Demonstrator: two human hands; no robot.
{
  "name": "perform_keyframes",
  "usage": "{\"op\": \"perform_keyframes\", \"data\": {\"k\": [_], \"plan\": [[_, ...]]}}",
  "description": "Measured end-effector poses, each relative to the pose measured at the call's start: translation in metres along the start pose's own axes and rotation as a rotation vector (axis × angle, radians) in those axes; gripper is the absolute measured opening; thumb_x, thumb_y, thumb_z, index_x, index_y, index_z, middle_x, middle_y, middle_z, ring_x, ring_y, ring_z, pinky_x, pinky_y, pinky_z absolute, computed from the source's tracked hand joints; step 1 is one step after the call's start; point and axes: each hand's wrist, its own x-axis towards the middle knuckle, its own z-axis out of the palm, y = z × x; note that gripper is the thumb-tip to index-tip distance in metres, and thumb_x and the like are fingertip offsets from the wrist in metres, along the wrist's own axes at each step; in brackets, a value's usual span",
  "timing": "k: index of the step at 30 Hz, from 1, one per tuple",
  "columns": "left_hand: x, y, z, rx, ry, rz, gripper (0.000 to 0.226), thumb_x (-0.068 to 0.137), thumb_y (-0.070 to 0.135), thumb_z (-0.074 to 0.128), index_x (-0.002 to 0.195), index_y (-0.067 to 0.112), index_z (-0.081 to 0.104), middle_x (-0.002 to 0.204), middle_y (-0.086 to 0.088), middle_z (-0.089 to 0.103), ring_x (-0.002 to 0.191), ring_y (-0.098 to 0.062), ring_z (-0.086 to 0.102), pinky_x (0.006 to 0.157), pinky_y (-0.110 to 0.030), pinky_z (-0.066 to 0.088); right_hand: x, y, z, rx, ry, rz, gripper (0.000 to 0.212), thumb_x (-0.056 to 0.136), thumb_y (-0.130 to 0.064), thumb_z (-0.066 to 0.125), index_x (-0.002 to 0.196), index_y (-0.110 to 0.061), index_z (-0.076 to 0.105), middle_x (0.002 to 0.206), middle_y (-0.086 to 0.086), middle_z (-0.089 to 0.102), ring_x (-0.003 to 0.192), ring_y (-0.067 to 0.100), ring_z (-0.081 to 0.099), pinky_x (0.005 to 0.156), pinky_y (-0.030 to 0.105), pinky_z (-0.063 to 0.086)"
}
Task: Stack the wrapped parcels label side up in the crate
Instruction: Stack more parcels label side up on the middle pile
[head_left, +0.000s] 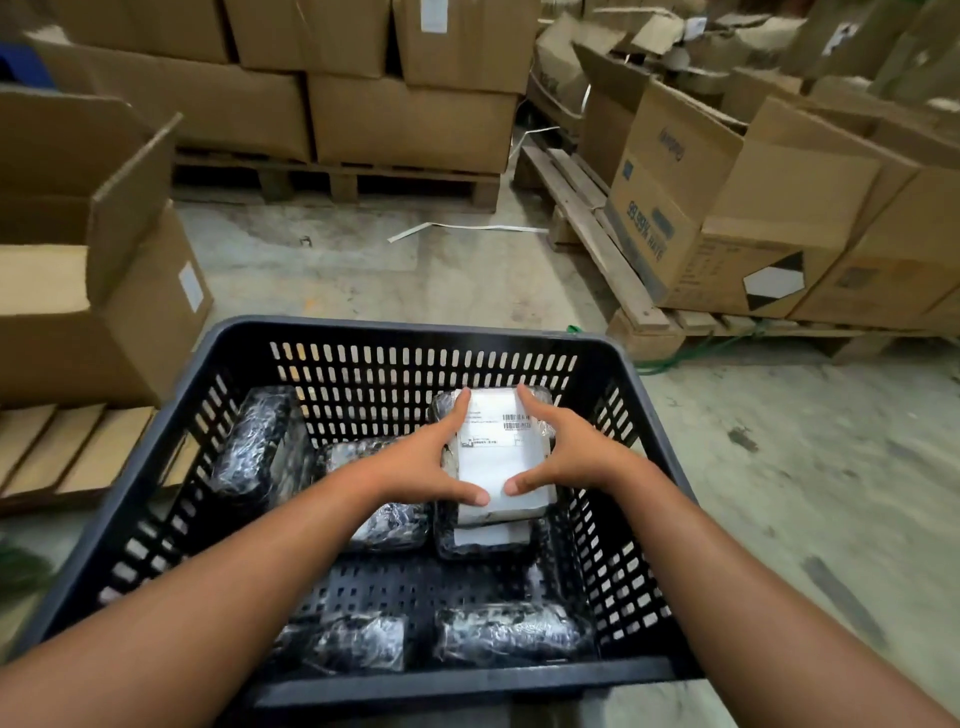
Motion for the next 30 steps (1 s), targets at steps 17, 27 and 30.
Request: {"op": "perform_keyframes", "data": {"k": [17, 27, 30], "plan": [[0.026, -0.045, 0.016, 0.442, -0.094, -0.129, 0.145, 0.061, 0.064, 0.083, 0.152, 0.031, -0.025, 0.155, -0.005, -0.038, 0.15, -0.036, -0.015, 0.122, -0.057, 0.003, 0.04, 0.019, 0.035, -0.262, -0.197, 0.214, 0.156, 0.052, -0.045, 0.101, 0.161, -0.044, -0.009, 0.17, 0.017, 0.009, 0.153, 0.045, 0.019, 0.124, 0.059, 0.023], [0.016, -0.046, 0.013, 0.452, -0.066, -0.024, 0.136, 0.061, 0.069, 0.081, 0.157, 0.034, -0.009, 0.156, 0.005, -0.04, 0.152, -0.034, -0.01, 0.123, -0.054, 0.007, 0.007, 0.004, 0.025, -0.219, -0.12, 0.067, 0.126, 0.059, -0.038, 0.1, 0.162, -0.041, 0.027, 0.171, 0.01, 0.02, 0.156, 0.033, 0.021, 0.126, 0.047, 0.021], [0.013, -0.049, 0.012, 0.466, -0.072, 0.008, 0.129, 0.064, 0.057, 0.085, 0.157, 0.037, -0.002, 0.16, 0.009, -0.032, 0.152, -0.035, -0.003, 0.122, -0.056, 0.009, -0.022, -0.014, 0.019, -0.297, -0.116, 0.034, 0.113, 0.06, -0.042, 0.099, 0.155, -0.046, 0.039, 0.163, 0.008, 0.026, 0.15, 0.032, 0.03, 0.123, 0.045, 0.025]]}}
